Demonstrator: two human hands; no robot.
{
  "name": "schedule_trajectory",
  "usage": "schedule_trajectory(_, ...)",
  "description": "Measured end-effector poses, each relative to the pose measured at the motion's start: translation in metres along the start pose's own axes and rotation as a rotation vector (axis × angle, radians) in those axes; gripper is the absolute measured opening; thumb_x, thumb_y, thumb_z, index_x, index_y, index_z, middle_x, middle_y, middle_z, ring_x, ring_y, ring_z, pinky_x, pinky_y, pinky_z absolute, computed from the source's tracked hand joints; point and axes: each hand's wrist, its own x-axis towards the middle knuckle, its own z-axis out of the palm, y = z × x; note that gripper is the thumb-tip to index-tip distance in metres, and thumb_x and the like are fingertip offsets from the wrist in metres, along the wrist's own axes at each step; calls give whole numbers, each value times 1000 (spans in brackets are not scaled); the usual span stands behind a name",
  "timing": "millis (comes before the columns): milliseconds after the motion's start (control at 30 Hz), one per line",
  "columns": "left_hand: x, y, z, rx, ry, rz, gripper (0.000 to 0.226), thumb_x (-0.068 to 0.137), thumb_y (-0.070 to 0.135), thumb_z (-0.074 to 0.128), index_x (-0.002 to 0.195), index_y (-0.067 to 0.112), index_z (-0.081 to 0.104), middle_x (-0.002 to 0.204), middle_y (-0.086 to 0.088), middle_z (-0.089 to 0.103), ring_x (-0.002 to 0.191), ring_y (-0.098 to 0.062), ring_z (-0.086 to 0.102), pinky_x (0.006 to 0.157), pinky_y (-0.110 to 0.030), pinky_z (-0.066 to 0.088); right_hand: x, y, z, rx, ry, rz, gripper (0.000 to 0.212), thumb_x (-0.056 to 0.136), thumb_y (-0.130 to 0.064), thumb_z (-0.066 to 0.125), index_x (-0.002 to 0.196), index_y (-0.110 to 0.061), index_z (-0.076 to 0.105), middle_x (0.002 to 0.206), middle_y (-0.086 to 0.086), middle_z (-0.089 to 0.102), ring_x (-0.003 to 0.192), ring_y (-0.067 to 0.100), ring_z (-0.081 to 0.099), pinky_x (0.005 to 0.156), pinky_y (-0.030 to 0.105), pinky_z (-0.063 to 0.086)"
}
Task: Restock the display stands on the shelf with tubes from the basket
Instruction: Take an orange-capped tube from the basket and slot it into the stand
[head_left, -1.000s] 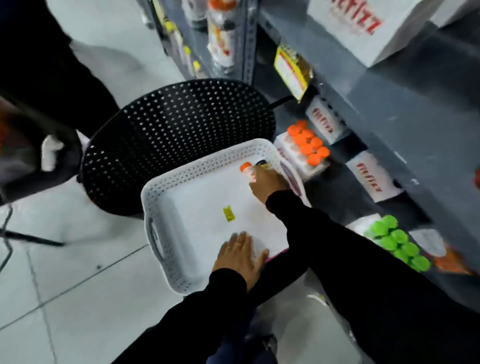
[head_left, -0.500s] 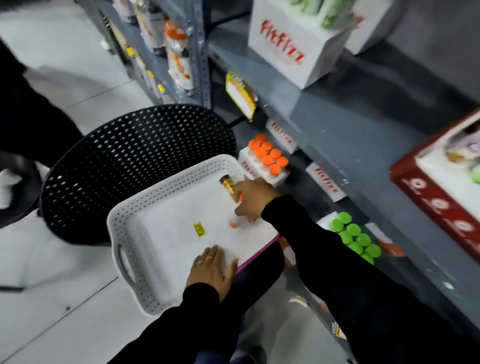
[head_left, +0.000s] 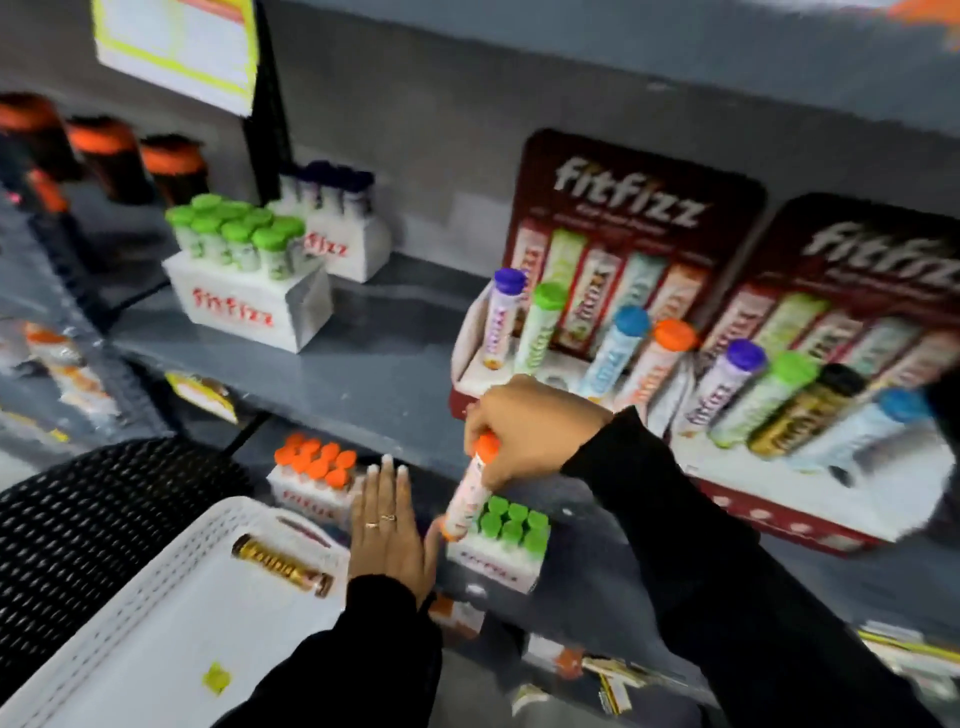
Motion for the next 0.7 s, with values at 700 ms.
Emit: schedule_trajectory(700, 32, 73, 2, 125, -139, 361, 76, 96, 48, 7, 115, -5, 58, 121, -22, 59, 112, -35, 54, 108, -32, 8, -135, 94, -17, 205, 244, 378, 37, 75, -19, 78, 111, -13, 71, 85, -5, 64, 64, 4, 47, 50, 14, 34)
